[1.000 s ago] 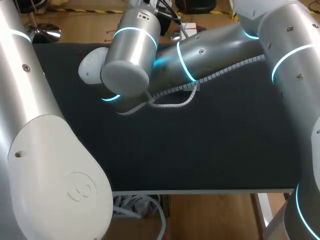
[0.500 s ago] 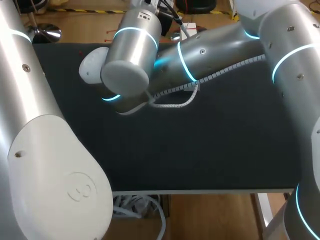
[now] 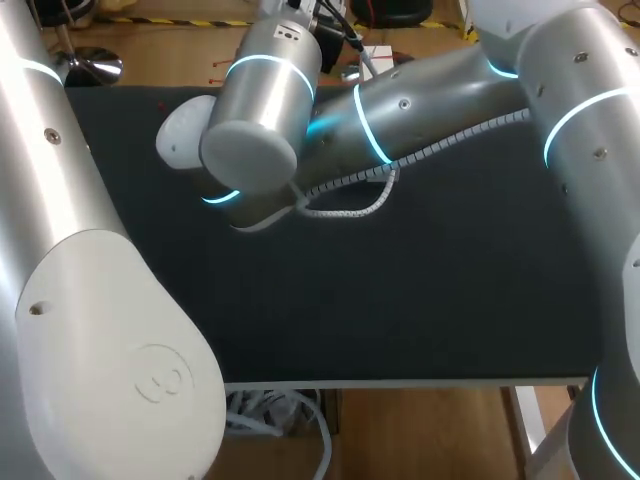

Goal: Grab the tape and strap the tape.

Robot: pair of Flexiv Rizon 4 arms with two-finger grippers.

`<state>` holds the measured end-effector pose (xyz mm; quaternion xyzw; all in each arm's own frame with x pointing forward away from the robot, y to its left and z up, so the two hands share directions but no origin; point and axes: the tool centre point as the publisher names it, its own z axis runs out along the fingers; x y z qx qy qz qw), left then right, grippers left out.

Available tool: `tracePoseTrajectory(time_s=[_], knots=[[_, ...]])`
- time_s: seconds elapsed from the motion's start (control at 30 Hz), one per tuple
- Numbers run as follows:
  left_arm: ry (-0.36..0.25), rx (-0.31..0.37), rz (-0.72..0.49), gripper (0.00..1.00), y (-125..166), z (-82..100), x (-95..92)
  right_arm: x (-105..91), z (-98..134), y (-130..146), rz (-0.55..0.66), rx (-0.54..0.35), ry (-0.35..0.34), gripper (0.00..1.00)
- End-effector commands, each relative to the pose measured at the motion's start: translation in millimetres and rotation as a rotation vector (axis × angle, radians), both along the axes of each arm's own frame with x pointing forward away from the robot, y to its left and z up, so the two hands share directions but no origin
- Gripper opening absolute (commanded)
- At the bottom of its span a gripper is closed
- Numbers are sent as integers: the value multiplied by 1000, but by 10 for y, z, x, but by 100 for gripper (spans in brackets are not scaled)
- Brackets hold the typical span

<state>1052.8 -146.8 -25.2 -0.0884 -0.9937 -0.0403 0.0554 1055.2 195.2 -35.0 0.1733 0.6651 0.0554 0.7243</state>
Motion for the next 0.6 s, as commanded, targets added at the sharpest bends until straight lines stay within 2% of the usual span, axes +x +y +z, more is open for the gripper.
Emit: tracePoseTrajectory(time_s=[0.03,0.6], knots=[[6,6,0,0,-17,18,24,-17,15,10,-4,1,10,0],[6,6,0,0,-17,18,24,39,51,6,-7,-3,0,0]])
